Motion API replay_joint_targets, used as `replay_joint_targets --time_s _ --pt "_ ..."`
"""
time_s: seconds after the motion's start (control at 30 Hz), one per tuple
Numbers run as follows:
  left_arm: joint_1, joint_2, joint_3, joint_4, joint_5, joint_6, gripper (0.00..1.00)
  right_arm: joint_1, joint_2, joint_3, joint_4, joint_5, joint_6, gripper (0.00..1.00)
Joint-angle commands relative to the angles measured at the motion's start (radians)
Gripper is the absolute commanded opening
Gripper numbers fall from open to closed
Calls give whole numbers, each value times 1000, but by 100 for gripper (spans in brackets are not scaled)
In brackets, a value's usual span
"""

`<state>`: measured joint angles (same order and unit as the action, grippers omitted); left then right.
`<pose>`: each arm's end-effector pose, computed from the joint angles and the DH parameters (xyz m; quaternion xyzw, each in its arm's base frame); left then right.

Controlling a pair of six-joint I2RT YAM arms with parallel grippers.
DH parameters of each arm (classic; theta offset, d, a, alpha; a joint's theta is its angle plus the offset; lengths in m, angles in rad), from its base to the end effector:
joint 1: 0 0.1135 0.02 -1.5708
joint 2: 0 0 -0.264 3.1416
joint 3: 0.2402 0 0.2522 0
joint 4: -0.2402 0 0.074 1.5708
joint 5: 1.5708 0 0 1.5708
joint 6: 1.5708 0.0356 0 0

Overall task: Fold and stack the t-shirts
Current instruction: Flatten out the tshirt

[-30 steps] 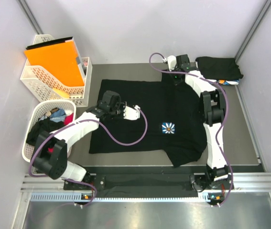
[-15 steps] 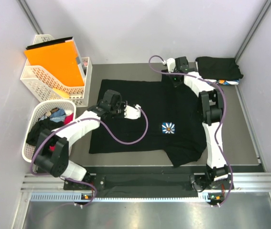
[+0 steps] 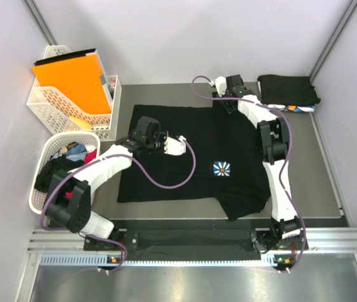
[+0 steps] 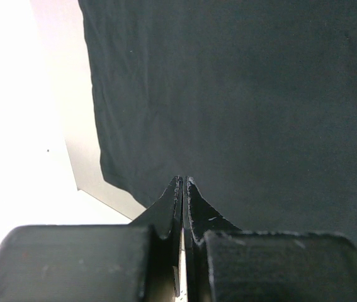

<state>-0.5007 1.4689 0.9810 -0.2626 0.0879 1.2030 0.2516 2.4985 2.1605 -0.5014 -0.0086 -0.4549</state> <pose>0.2772 -0.1553 0.2396 0.7010 0.5902 0.0992 0.3879 0.5379 0.1386 0.1656 -0.3245 0.8757 -0.0323 0.3562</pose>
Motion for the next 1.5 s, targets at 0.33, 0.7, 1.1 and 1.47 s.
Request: replay_joint_targets --time_s 0.33,0.7,1.1,1.47 --pt "-4 -12 39 0 -4 -6 0 52 66 61 106 128 -154 0" --pt "-6 -7 39 25 -11 -3 0 35 -186 -142 195 113 -84 57" --pt "36 69 -30 125 -48 -36 0 -69 -369 -329 127 125 -41 2" --pt "125 284 57 91 -20 -74 0 -132 -429 -530 29 65 -47 0"
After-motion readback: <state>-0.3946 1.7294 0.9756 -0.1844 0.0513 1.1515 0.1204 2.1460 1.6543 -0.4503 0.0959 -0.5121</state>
